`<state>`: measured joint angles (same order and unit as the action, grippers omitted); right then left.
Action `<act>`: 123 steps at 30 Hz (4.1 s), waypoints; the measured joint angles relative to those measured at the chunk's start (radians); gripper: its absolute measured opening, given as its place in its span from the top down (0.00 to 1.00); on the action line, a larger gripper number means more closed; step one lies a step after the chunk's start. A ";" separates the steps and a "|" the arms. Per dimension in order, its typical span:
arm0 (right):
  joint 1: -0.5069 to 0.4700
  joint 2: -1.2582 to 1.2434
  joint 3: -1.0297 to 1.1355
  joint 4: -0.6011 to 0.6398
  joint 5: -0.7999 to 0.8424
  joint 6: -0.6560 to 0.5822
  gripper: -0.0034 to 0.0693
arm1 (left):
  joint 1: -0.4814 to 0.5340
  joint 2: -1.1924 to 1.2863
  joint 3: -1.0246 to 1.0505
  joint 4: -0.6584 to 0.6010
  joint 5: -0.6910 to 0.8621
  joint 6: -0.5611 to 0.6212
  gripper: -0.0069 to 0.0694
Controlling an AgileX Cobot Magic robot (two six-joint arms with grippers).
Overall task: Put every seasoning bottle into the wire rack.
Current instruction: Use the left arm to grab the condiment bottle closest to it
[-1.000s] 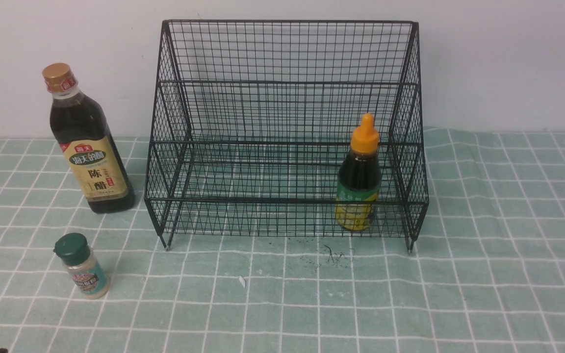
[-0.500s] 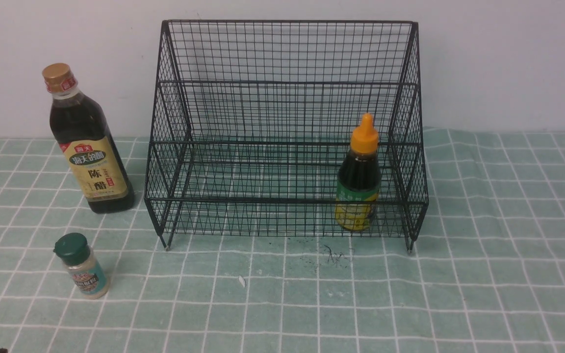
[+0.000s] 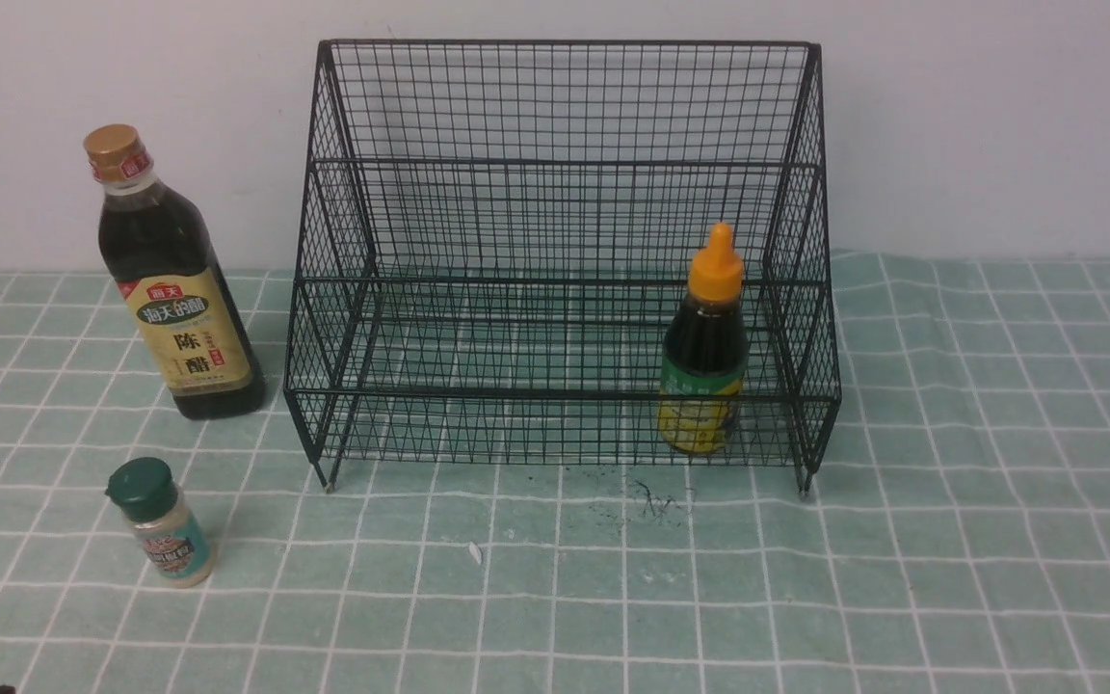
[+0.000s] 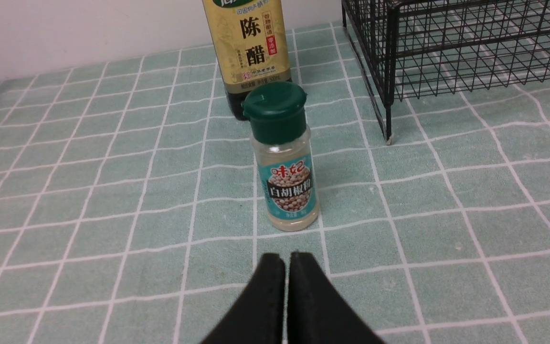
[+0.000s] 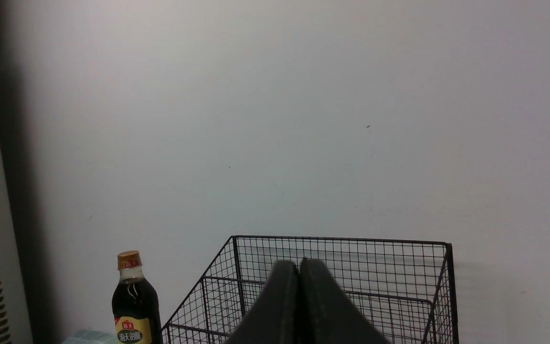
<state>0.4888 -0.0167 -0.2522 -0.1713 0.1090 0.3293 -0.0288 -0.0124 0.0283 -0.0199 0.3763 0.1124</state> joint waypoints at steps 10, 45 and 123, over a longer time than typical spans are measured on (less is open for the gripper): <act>0.000 0.000 0.000 0.255 0.001 -0.281 0.97 | 0.000 0.000 0.000 0.000 0.000 0.000 0.92; -0.539 0.001 0.270 0.289 0.290 -0.435 0.97 | 0.000 0.000 0.000 0.000 0.000 0.000 0.92; -0.540 0.001 0.271 0.291 0.284 -0.420 0.97 | 0.000 1.395 -0.963 0.020 0.354 0.040 0.53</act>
<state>-0.0512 -0.0158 0.0184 0.1199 0.3926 -0.0903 -0.0288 1.3822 -0.9351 0.0000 0.7300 0.1521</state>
